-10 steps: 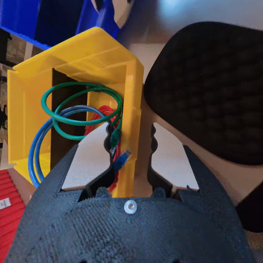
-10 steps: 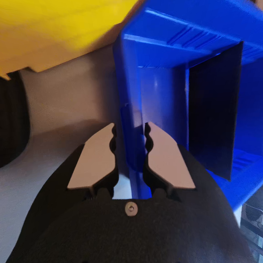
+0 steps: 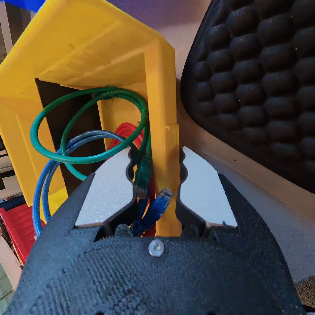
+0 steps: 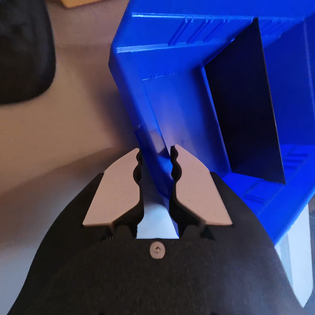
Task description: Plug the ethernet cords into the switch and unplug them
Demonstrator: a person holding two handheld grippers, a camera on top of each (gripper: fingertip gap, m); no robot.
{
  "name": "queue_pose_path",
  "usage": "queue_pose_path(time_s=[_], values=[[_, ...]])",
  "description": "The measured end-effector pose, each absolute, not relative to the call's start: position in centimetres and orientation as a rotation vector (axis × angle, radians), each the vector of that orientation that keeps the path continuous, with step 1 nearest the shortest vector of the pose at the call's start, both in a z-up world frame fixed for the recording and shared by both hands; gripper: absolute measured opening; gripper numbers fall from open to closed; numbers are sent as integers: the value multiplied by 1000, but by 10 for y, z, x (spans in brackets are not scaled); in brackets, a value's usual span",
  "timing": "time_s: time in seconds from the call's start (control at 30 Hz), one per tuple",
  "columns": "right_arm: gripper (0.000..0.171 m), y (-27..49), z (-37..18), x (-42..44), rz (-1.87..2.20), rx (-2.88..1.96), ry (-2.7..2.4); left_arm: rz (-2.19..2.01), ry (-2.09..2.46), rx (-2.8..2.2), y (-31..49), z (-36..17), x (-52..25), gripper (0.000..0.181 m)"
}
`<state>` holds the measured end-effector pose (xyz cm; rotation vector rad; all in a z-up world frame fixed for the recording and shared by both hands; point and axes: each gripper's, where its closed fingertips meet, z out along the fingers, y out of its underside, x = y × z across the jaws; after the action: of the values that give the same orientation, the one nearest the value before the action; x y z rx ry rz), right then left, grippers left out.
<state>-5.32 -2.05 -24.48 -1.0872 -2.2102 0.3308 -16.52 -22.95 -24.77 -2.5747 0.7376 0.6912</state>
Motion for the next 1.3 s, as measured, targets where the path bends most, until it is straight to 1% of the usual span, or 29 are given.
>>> queue_pose_path(time_s=[0.03, 0.27, 0.43, 0.77, 0.97, 1.03, 1.1, 1.13, 1.17, 1.27, 1.3], values=[[33, -16, -245, -40, 324, -1096, -2203, 686, 737, -2567, -229, -248, -166, 51], [33, 19, -245, 42, 226, -1133, -2127, 650, 736, -2512, -216, -249, -171, 47], [33, 56, -245, 79, 163, -1198, -2065, 643, 742, -2485, -201, -248, -181, 47], [34, 157, -244, 95, -20, -1366, -1932, 676, 741, -2445, -150, -247, -230, 46], [37, 208, -241, 102, -127, -1477, -1780, 694, 747, -2425, -128, -247, -244, 46], [42, 202, -234, 98, -43, -1480, -1729, 736, 727, -2389, -126, -244, -247, 48], [45, 178, -213, 86, 181, -1456, -1670, 753, 669, -2356, -129, -238, -248, 52], [45, 167, -201, 81, 277, -1442, -1638, 733, 636, -2322, -131, -230, -245, 49], [45, 157, -189, 76, 360, -1416, -1609, 706, 594, -2266, -133, -216, -241, 42], [43, 136, -159, 58, 567, -1300, -1512, 537, 386, -2080, -142, -159, -235, 45], [42, 131, -154, 52, 628, -1268, -1485, 512, 310, -2010, -145, -137, -241, 42]])
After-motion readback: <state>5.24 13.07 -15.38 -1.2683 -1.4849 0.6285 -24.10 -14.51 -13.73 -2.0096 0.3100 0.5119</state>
